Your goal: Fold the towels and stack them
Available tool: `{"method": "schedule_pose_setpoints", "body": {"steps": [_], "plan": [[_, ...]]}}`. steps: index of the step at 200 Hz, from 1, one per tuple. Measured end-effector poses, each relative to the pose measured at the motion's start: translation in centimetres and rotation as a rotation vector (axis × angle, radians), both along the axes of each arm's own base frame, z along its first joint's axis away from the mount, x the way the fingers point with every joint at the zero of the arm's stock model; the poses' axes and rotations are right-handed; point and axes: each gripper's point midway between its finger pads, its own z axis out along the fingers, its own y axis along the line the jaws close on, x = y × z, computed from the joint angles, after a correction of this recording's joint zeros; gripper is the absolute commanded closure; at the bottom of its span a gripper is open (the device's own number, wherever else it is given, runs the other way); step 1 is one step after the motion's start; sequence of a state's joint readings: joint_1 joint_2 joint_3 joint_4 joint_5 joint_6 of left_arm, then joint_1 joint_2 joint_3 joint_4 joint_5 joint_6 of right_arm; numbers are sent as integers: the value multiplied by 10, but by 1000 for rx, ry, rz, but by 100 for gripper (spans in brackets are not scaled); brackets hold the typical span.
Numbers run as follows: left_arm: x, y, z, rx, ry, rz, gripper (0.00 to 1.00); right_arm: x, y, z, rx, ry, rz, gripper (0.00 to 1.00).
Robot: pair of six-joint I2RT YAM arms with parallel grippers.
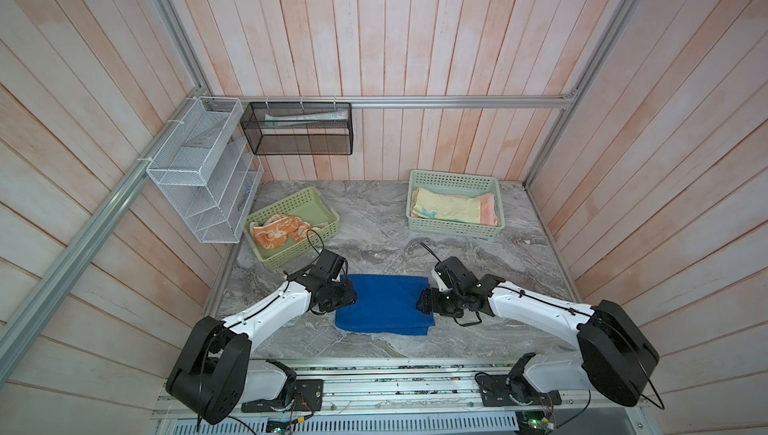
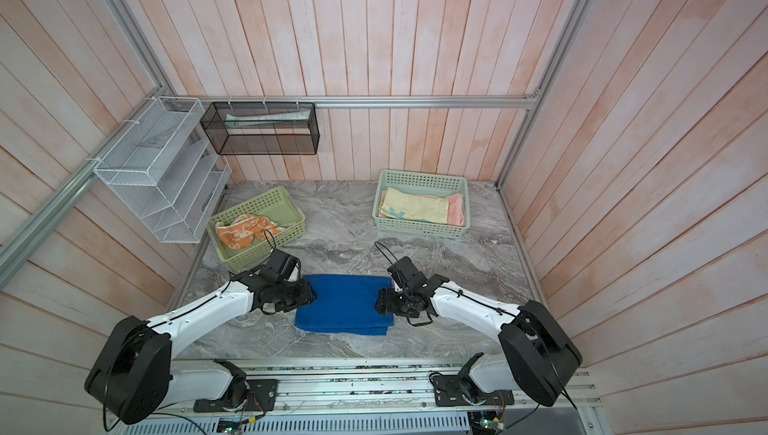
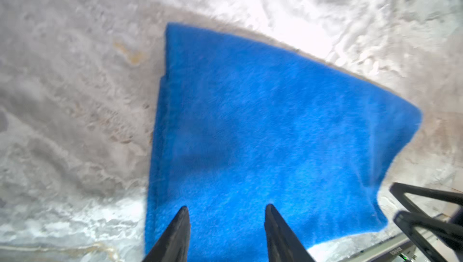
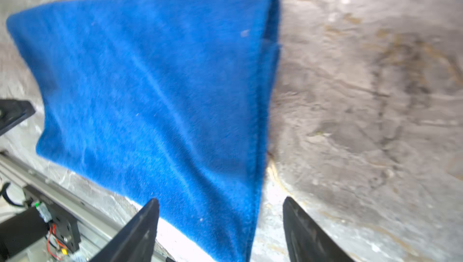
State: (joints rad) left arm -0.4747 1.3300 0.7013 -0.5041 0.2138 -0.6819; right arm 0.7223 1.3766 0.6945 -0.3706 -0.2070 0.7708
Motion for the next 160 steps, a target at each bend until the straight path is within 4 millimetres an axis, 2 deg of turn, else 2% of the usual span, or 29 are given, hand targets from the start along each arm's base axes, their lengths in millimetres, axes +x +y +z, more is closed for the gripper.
{"method": "schedule_pose_setpoints", "body": {"steps": [28,58,71,84,94,132,147,160], "plan": [[-2,-8,-4,-25,7,-23,50,0,3,-15,-18,63,-35,25],[-10,-8,-11,-47,17,-31,49,16,34,-17,-21,75,-9,43],[-12,-9,-11,-57,14,-35,50,23,50,-19,-21,73,16,59],[-13,-9,-9,-67,4,-37,50,28,61,-22,-24,70,37,86],[-13,-9,-8,-72,-5,-38,50,32,68,-25,-30,70,53,100],[-16,-4,-5,-91,-31,-18,50,61,90,-19,-72,26,99,100],[-15,0,-3,-99,-44,2,50,77,96,-7,-106,-22,117,100],[-13,6,0,-103,-58,25,50,93,101,12,-127,-83,134,100]]}}
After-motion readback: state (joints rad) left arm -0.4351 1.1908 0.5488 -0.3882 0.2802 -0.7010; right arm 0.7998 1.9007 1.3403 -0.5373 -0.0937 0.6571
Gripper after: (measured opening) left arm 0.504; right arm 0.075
